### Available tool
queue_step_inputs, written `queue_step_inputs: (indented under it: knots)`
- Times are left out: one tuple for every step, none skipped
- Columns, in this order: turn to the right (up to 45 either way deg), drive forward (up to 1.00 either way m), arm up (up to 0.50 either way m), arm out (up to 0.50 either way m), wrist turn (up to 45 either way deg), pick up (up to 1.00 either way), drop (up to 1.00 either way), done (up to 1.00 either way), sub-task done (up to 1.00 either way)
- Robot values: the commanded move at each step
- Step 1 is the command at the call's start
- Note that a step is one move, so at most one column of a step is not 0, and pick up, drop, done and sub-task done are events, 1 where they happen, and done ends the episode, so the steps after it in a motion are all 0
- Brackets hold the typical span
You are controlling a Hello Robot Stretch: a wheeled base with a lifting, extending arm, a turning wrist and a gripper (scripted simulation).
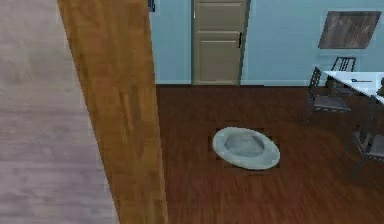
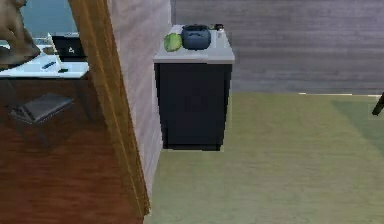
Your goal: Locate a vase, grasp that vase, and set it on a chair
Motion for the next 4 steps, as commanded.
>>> queue_step_inputs:
  knots:
    - [45.0,0.00,0.00,0.00,0.0,0.00,0.00,0.00,0.00]
    - [24.0,0.00,0.00,0.00,0.0,0.00,0.00,0.00,0.00]
    - [0.0,0.20,0.00,0.00,0.0,0.00,0.00,0.00,0.00]
    - [-15.0,0.00,0.00,0.00,0.0,0.00,0.00,0.00,0.00]
